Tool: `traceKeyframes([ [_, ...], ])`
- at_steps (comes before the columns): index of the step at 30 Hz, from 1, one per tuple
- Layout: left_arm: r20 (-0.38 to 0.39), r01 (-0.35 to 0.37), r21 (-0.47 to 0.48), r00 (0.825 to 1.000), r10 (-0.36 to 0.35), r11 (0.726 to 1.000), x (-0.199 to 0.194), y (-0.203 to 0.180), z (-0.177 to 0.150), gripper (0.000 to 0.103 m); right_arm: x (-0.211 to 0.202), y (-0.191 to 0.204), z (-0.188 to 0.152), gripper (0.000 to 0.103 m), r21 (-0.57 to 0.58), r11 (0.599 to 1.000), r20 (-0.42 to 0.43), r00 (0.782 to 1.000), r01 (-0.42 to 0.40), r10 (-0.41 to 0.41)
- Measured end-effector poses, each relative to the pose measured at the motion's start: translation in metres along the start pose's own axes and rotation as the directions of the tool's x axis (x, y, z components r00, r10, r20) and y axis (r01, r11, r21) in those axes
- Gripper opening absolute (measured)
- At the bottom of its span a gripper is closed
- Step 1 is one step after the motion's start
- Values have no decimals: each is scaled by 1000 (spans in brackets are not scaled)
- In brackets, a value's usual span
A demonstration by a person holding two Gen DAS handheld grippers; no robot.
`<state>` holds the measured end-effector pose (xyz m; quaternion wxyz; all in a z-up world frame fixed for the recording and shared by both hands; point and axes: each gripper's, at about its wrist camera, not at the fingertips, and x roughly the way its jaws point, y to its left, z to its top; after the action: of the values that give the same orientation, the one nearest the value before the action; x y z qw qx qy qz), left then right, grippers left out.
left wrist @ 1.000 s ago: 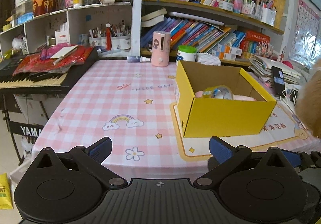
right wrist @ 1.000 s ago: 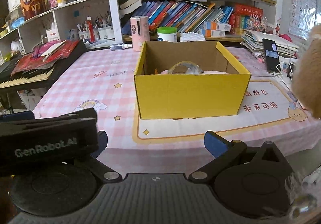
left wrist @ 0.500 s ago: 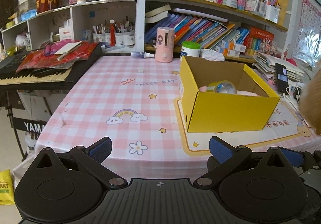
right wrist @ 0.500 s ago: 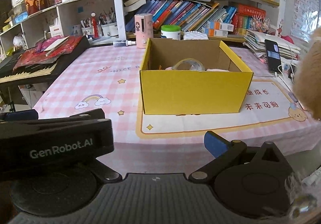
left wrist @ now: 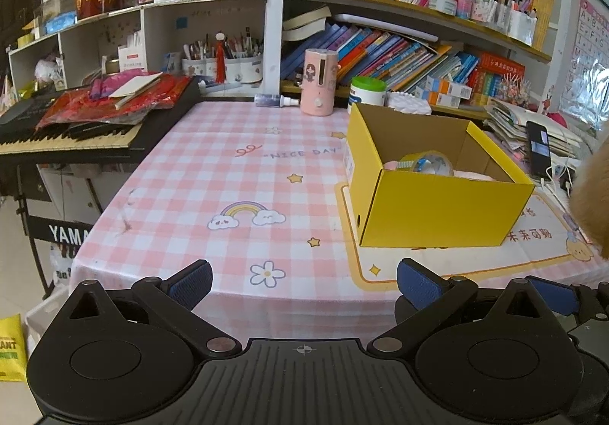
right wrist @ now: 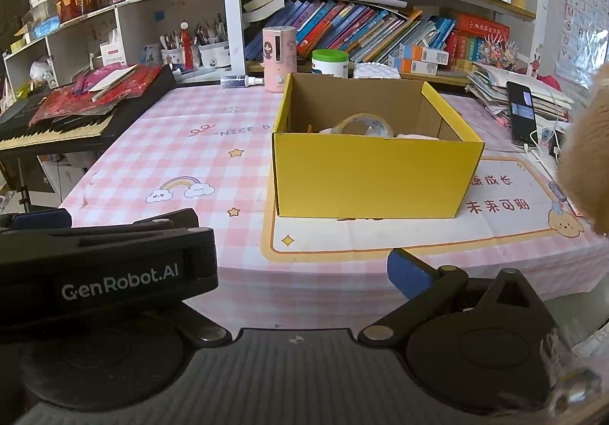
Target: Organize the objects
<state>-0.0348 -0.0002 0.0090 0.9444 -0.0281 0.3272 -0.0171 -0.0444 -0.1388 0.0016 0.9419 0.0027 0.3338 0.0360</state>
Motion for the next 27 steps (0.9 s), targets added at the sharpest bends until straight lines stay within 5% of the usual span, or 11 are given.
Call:
traceKeyframes([
  [27, -20, 0, 0, 1000, 0, 1000, 3, 1, -2, 103, 3, 3, -3, 103, -10, 1000, -16, 1000, 4, -5],
])
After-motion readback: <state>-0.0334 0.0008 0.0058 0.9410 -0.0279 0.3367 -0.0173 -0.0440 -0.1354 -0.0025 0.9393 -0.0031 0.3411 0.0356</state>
